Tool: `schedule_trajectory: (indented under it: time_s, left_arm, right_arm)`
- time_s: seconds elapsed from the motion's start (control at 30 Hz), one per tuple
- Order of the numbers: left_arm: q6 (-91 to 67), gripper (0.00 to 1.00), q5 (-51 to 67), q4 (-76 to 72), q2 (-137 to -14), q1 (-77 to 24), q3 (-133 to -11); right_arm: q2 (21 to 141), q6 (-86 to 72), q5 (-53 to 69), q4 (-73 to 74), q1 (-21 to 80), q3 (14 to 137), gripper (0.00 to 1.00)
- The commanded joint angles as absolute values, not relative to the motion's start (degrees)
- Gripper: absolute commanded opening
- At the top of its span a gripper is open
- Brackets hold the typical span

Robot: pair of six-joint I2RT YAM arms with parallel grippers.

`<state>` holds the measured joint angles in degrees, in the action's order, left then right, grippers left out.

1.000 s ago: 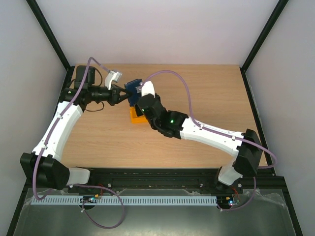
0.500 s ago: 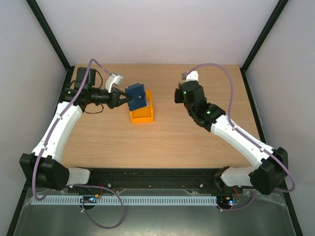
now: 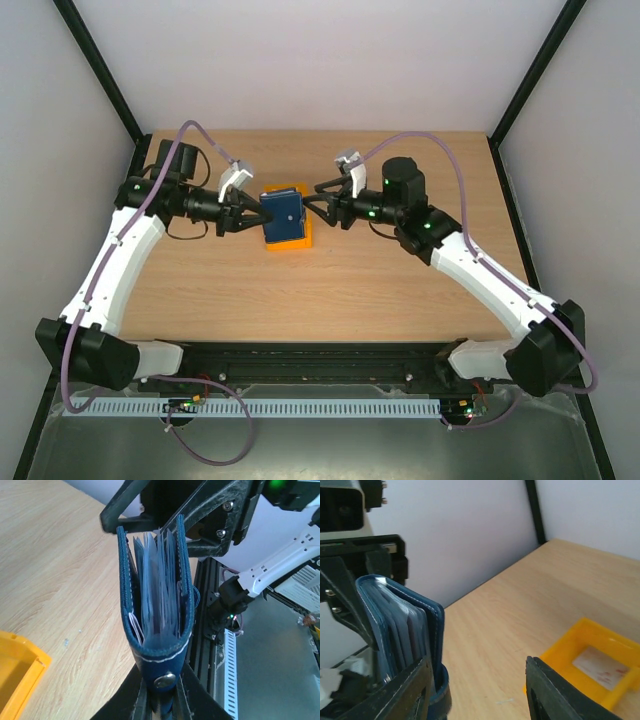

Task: Take the credit cards out of the card holder
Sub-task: Open the card holder.

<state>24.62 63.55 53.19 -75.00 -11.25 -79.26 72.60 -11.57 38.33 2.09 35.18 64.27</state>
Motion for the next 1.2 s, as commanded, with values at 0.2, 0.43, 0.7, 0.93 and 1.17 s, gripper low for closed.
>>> schedule_trajectory:
  time_s: [0.2, 0.43, 0.7, 0.93, 1.17]
  left_arm:
    - [28.9, 0.02, 67.1, 55.8, -74.3, -12.8, -80.1]
    - [29.1, 0.02, 67.4, 55.7, -74.5, -12.9, -80.0]
    - [30.4, 0.02, 67.7, 56.5, -74.2, -13.5, -79.8]
    - [24.4, 0.46, 63.8, 51.3, -74.1, -13.3, -79.0]
    - [8.5, 0.99, 44.2, 35.9, -73.9, -12.9, -73.9]
  right_arm:
    - [76.4, -15.8, 57.4, -8.2, 36.1, 64.1, 0.53]
    - [77.4, -10.8, 59.1, -2.4, 39.2, 65.4, 0.71]
    - [80.3, -14.4, 61.2, -8.7, 42.2, 65.6, 0.37]
    - [77.5, -17.3, 57.5, -11.5, 42.2, 62.2, 0.02]
    - [78.0, -27.6, 13.0, 2.9, 43.1, 65.7, 0.02]
